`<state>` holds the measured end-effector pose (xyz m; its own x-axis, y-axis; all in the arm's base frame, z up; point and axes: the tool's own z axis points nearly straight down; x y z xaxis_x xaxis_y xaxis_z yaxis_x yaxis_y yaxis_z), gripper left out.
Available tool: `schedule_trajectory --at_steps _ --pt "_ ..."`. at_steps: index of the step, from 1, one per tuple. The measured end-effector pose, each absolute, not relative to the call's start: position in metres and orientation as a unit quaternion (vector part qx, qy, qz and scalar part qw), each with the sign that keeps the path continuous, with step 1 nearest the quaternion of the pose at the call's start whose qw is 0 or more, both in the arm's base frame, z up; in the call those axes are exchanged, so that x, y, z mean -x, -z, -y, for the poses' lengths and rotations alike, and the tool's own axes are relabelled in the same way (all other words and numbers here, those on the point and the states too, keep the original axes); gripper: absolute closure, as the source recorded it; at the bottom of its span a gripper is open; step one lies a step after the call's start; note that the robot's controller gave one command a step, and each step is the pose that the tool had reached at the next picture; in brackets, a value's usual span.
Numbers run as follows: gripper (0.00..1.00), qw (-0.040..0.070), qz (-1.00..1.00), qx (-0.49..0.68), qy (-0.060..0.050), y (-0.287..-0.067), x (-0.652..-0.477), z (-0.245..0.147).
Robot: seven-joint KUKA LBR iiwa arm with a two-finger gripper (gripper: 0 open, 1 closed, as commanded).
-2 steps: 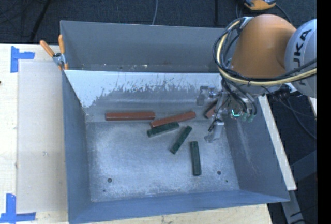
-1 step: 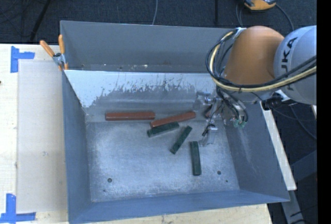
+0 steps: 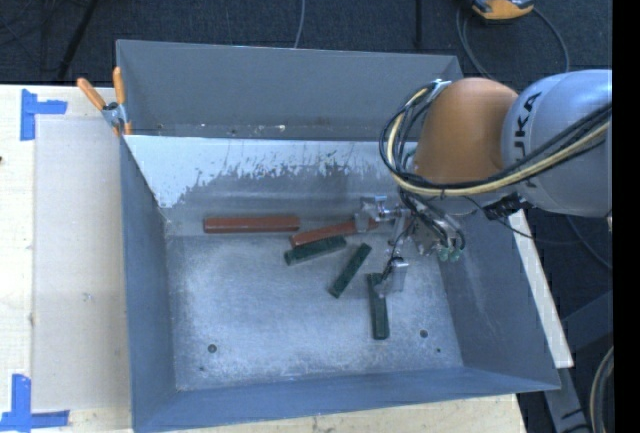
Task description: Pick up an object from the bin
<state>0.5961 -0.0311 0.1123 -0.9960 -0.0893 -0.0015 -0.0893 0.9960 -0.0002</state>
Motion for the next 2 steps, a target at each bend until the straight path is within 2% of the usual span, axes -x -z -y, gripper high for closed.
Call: schedule_trajectory --at_steps 1,2 --pt "0.0 0.0 -0.989 0.151 -0.001 -0.077 -0.567 0.035" --pt "1.0 0.002 -0.962 0.274 0.0 -0.074 -0.6 0.001"
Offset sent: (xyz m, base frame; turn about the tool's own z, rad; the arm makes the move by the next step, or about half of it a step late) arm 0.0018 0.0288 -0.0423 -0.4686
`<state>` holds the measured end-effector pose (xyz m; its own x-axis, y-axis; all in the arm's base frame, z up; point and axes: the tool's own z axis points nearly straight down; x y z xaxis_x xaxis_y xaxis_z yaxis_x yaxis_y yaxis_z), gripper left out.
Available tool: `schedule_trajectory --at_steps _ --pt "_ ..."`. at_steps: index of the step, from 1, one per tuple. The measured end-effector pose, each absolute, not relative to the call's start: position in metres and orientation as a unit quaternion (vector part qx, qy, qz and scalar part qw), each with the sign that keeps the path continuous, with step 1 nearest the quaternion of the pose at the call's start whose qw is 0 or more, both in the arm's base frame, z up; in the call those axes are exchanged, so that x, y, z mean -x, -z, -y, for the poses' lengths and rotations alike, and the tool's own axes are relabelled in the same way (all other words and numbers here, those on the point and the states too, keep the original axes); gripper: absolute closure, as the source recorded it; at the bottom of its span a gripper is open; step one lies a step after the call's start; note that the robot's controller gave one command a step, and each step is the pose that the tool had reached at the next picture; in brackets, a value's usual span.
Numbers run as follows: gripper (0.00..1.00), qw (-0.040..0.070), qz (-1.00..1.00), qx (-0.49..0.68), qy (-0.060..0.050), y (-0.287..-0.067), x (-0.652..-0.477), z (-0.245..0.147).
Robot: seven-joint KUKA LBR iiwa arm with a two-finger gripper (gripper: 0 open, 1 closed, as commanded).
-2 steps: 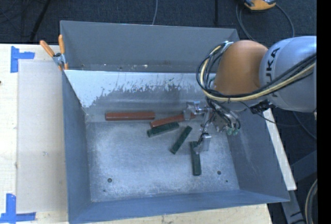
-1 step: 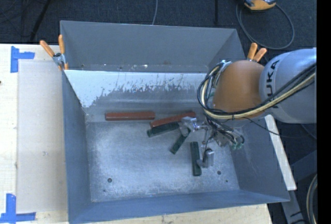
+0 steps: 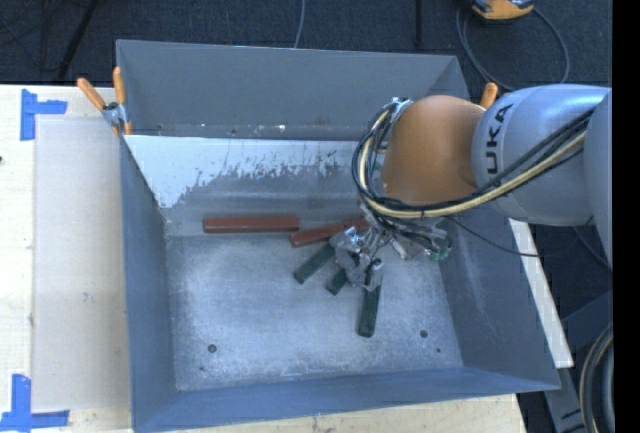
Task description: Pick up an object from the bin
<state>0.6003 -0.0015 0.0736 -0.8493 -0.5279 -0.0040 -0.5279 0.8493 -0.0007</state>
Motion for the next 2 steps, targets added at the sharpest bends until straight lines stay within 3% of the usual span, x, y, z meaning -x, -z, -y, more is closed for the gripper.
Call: schedule_trajectory --at_steps 1,2 --pt "0.0 -0.004 -0.962 0.274 -0.001 -0.069 -0.5965 0.0027" --pt "1.0 0.0 -0.962 0.273 -0.001 -0.0698 -0.5979 0.0026"
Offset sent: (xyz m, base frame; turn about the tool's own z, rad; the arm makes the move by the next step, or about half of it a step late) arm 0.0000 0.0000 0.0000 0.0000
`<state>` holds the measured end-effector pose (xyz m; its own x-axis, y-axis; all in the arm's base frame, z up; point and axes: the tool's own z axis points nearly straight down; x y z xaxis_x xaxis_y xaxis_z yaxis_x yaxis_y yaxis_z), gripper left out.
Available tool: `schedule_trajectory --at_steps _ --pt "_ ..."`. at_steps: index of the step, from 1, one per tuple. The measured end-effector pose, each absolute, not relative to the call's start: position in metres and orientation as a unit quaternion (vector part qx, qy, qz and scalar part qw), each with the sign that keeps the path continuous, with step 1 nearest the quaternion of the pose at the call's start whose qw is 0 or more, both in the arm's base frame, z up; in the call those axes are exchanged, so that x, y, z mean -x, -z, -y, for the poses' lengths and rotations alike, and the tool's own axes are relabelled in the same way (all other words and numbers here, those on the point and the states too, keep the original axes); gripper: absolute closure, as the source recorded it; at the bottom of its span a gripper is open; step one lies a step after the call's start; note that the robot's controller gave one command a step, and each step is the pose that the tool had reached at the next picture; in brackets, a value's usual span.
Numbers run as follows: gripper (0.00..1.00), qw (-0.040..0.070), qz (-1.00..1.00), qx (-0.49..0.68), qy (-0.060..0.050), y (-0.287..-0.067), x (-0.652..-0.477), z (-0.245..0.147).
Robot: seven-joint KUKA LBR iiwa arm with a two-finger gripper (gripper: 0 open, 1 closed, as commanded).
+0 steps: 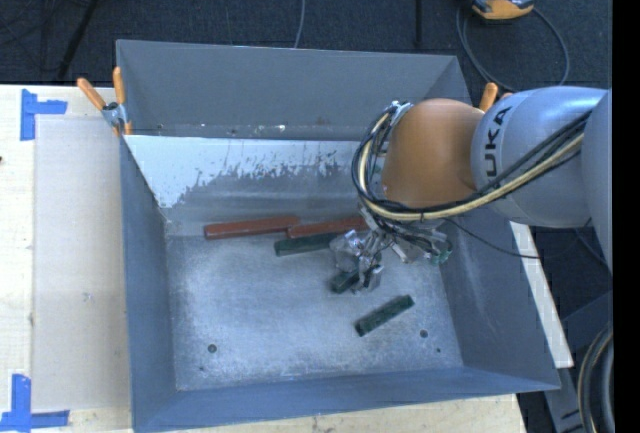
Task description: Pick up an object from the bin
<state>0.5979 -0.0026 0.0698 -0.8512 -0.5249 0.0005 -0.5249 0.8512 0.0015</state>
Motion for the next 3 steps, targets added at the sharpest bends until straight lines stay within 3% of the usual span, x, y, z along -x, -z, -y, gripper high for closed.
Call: schedule_trajectory --at_steps 2,3 --pt "1.0 0.002 0.962 -0.273 0.001 -0.073 -0.596 0.002" --pt "1.0 -0.004 0.95 -0.312 -0.001 -0.106 -0.586 -0.011"
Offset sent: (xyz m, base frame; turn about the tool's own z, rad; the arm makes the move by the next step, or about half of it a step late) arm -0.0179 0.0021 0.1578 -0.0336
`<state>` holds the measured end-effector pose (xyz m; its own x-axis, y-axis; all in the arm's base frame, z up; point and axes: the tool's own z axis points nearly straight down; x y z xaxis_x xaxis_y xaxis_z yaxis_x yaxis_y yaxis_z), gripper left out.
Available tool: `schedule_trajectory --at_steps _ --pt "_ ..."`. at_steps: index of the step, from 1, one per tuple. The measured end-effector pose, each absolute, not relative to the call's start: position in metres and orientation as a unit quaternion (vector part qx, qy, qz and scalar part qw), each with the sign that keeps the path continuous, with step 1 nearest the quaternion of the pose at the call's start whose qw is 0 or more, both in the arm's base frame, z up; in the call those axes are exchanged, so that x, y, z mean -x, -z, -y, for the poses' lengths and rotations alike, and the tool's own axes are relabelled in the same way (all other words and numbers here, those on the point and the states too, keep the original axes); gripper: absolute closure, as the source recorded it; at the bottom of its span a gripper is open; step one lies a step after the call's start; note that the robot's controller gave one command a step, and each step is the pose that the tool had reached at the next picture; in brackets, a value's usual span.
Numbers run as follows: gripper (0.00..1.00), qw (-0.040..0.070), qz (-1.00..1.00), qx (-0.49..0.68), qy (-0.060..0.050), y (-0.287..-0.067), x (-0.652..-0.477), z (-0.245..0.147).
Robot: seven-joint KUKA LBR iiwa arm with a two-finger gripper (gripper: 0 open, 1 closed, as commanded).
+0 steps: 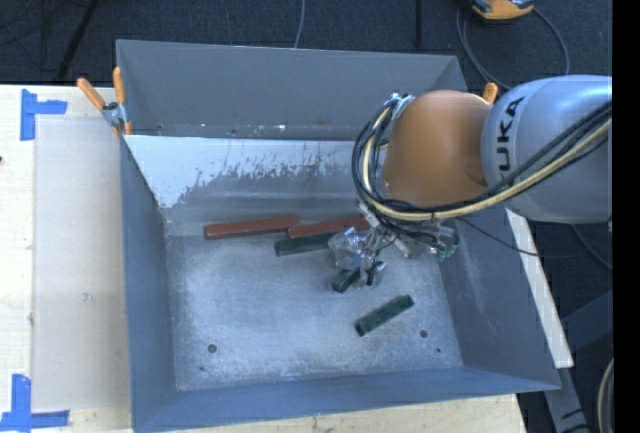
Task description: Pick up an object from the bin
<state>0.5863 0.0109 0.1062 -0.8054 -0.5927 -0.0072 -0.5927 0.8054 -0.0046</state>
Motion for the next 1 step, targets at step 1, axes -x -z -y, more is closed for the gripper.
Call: schedule_trajectory --at_steps 1 --pt "1.0 0.001 -0.939 0.344 -0.001 -0.2179 -0.5964 0.0135"
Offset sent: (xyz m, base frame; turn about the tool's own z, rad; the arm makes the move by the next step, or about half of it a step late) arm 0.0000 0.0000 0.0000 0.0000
